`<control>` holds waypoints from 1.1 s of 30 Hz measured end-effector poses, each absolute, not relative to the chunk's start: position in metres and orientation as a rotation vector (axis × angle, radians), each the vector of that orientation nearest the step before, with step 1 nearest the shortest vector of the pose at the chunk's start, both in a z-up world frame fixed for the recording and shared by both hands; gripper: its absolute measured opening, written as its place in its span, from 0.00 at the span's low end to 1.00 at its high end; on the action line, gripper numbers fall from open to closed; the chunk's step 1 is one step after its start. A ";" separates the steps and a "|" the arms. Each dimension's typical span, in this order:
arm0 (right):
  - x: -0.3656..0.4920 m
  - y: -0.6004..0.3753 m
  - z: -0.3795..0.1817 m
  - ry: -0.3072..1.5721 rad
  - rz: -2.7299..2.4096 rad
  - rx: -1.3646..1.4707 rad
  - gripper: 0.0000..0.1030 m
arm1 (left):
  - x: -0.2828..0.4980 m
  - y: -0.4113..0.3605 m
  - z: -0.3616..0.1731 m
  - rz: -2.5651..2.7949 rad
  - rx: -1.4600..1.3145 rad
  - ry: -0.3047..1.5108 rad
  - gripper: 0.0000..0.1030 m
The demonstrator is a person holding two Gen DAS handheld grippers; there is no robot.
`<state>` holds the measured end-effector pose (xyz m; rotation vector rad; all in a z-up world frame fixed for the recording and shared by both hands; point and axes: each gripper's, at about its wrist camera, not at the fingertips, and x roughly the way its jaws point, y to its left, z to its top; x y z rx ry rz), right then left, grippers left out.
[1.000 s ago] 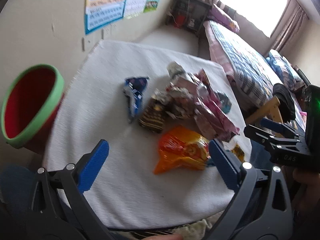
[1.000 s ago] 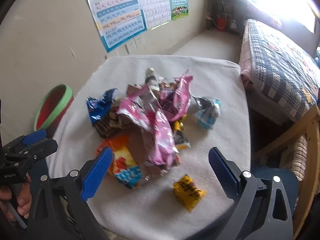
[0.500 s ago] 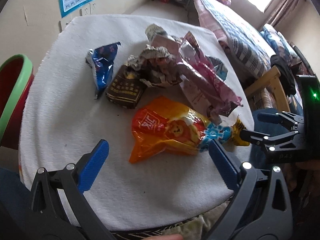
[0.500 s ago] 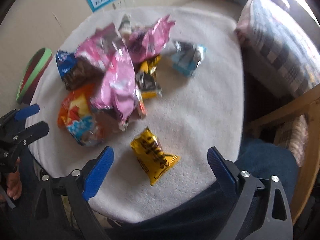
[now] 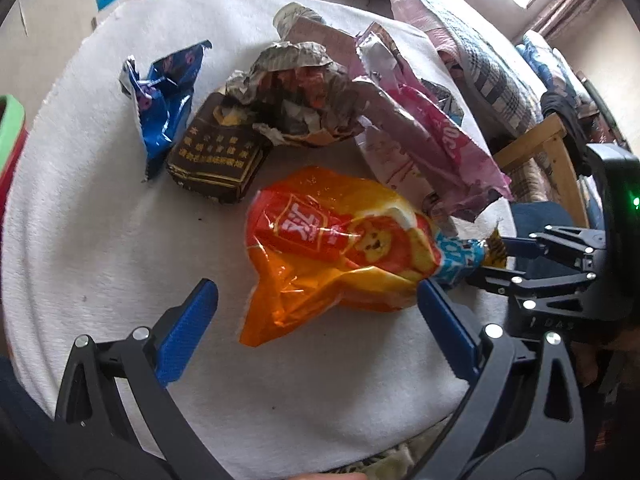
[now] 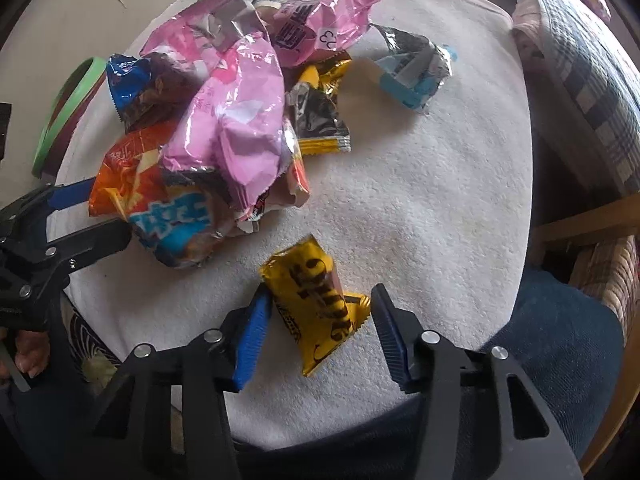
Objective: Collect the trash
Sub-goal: 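Grasp the orange chip bag with left tool while right tool grasps the yellow candy wrapper, then carry the orange bag and yellow wrapper over the red bucket with both tools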
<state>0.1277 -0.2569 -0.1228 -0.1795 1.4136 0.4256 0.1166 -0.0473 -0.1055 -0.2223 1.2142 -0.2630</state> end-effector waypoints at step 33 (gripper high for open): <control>0.117 -0.241 -0.066 1.290 0.484 -0.106 0.12 | 0.078 -0.048 -0.042 -0.312 -0.211 1.060 0.15</control>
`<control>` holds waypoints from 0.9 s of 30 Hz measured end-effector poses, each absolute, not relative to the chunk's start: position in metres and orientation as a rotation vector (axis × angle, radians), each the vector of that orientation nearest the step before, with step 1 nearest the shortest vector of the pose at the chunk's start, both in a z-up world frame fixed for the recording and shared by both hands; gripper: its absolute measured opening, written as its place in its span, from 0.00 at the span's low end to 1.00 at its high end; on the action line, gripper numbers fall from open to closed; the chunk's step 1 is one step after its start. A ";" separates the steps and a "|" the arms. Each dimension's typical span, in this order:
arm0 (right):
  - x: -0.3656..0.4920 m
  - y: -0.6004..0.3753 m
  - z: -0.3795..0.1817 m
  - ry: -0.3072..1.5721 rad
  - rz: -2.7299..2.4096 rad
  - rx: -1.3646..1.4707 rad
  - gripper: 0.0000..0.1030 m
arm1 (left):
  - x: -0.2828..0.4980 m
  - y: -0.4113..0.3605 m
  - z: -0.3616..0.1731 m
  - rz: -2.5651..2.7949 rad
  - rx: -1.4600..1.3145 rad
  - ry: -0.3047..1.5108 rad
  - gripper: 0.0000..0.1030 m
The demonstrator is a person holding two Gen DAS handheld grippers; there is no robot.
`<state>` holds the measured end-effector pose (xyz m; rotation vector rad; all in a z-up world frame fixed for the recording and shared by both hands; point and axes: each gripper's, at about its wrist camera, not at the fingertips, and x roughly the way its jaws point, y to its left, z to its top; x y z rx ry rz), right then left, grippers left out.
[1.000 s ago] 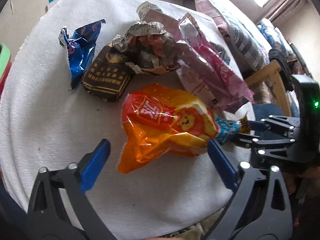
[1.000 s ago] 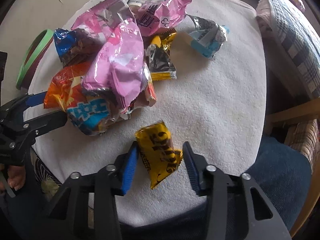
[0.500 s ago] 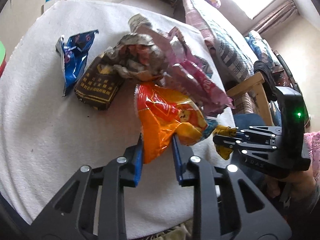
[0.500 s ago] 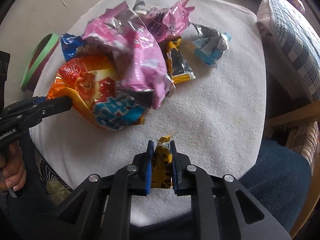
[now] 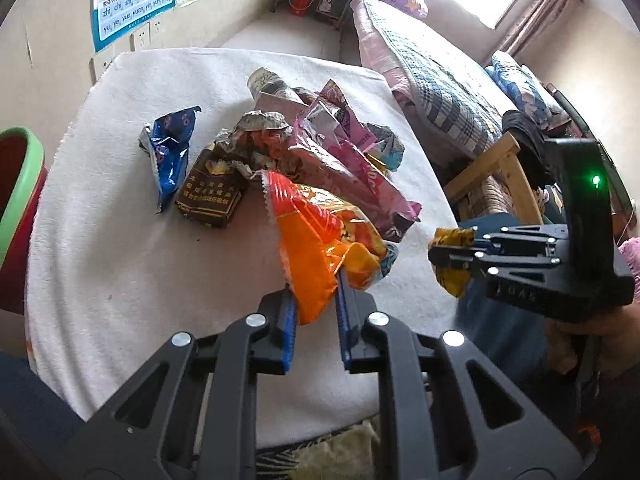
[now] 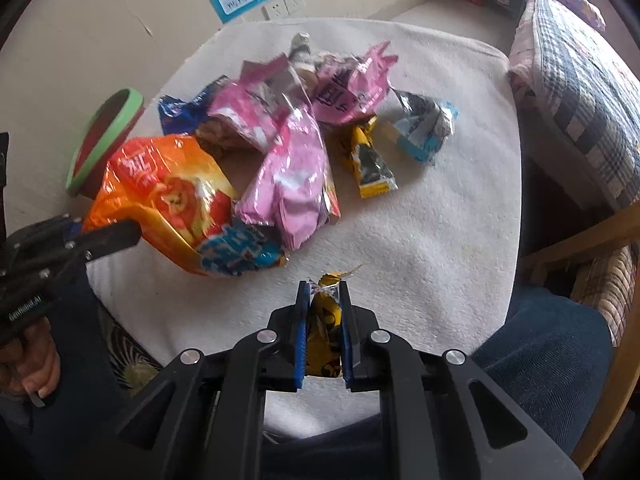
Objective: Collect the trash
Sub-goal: 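Carry the orange bag and yellow wrapper over the red bucket with both tools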
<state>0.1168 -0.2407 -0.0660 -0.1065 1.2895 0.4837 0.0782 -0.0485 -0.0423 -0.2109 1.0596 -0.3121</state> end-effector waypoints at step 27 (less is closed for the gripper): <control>0.119 -0.201 -0.008 1.147 0.575 -0.098 0.12 | 0.072 -0.001 0.005 -0.156 -0.192 0.957 0.15</control>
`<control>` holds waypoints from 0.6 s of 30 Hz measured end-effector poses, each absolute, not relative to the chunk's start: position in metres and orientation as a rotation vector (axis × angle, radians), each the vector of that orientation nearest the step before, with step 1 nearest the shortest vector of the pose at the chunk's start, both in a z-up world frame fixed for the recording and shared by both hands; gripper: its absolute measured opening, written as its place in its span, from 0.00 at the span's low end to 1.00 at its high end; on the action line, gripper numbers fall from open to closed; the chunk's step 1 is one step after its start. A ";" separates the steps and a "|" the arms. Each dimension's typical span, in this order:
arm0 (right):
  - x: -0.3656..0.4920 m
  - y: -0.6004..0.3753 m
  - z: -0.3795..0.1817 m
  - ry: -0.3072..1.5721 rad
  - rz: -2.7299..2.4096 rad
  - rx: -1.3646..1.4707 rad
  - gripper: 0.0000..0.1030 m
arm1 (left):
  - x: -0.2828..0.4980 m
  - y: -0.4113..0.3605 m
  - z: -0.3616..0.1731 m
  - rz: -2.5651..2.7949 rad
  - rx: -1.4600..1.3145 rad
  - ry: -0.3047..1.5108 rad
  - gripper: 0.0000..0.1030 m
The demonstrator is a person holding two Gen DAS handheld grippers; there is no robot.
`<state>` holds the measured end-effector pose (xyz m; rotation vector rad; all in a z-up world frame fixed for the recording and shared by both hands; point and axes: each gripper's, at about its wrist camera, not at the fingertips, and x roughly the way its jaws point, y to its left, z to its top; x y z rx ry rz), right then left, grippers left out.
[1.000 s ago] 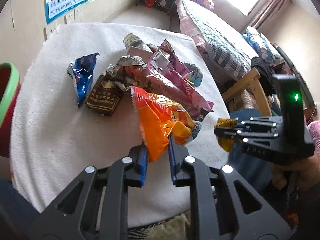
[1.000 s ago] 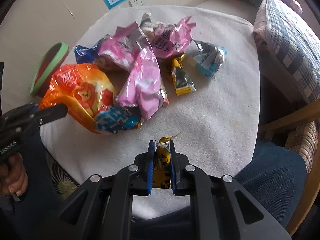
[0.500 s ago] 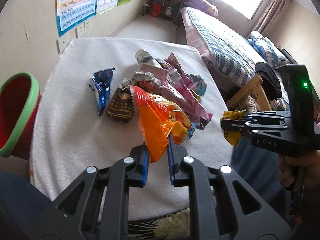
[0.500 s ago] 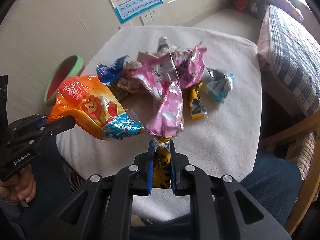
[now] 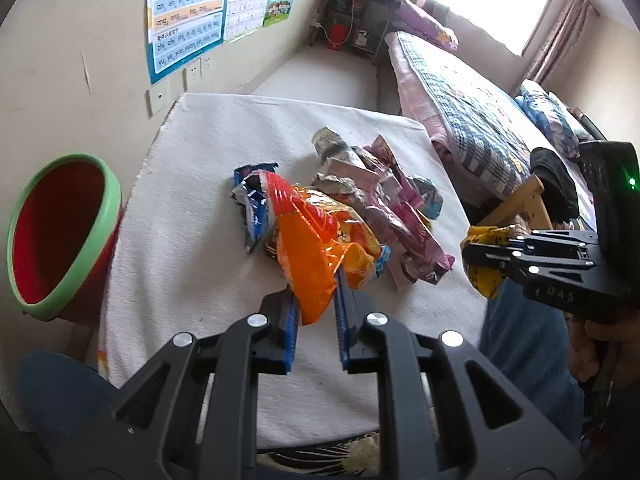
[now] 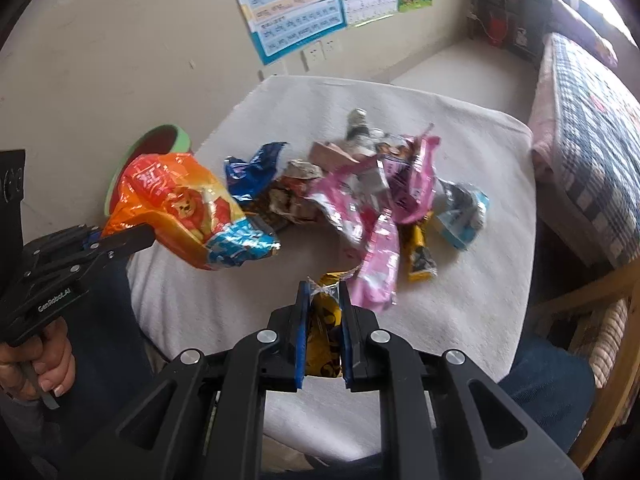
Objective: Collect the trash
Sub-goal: 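Carry the orange bag and yellow wrapper over the red bucket with both tools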
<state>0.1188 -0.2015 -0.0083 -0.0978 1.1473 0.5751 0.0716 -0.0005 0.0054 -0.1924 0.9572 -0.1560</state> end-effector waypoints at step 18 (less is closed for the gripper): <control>0.138 -0.130 0.026 1.056 0.694 -0.150 0.12 | 0.068 0.062 0.025 -0.023 -0.216 0.904 0.15</control>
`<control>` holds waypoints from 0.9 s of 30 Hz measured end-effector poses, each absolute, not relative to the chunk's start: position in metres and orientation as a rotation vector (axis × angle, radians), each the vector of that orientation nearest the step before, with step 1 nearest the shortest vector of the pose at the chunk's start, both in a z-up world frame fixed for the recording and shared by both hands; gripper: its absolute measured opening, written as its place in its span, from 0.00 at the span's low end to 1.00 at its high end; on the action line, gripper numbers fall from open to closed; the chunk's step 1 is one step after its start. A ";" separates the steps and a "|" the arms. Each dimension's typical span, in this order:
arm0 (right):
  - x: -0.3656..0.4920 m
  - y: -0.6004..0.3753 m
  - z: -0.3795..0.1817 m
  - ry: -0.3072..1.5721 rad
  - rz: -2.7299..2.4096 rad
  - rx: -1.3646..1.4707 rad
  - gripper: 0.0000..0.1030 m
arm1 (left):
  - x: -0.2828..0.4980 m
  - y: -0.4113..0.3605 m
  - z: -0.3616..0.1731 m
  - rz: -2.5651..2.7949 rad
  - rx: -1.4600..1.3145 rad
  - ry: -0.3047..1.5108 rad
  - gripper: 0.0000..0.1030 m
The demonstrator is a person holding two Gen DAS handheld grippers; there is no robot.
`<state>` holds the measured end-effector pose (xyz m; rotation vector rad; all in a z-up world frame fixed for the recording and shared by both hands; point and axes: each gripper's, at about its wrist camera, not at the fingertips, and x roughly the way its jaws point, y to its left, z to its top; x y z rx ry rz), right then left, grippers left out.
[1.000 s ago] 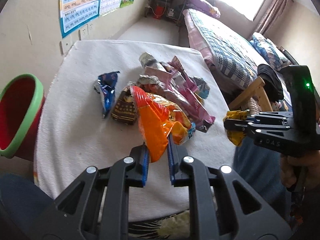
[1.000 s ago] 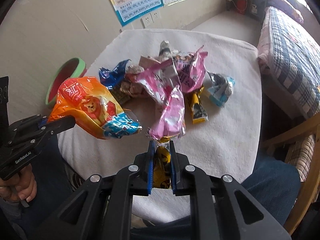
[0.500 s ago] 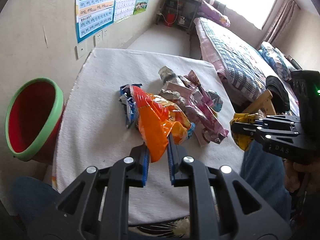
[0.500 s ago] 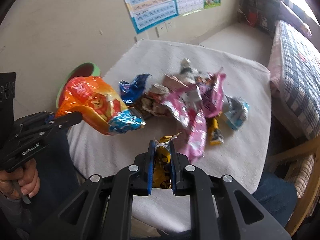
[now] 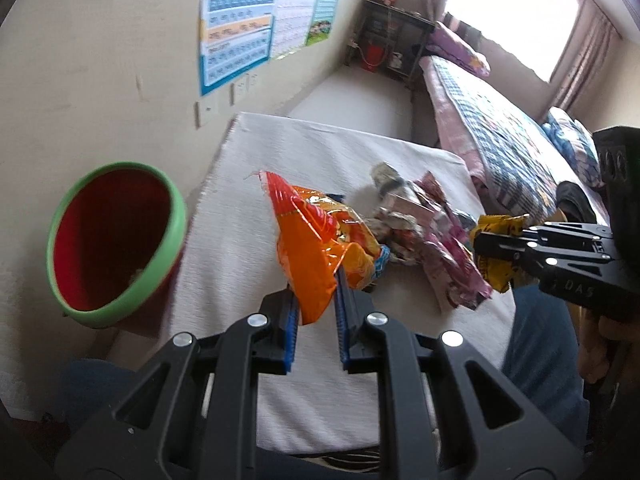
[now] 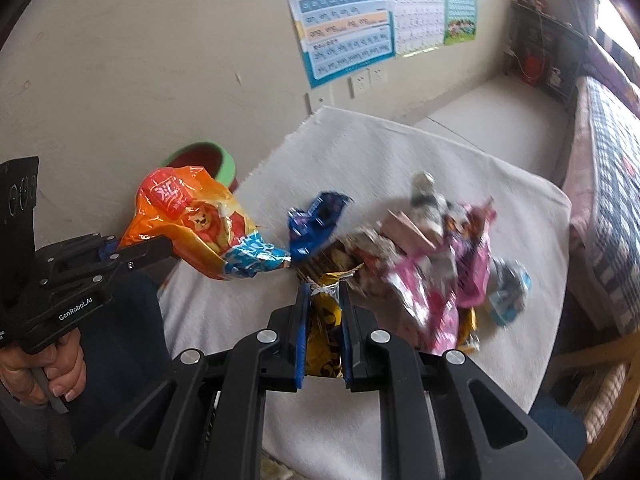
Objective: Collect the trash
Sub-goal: 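Carry the orange bag and yellow wrapper over the red bucket with both tools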
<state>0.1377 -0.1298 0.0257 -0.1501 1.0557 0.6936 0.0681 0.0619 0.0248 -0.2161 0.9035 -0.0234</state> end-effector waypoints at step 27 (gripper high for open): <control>0.165 0.071 0.043 0.981 0.951 -0.252 0.13 | 0.042 0.236 0.035 0.284 -0.300 0.870 0.15</control>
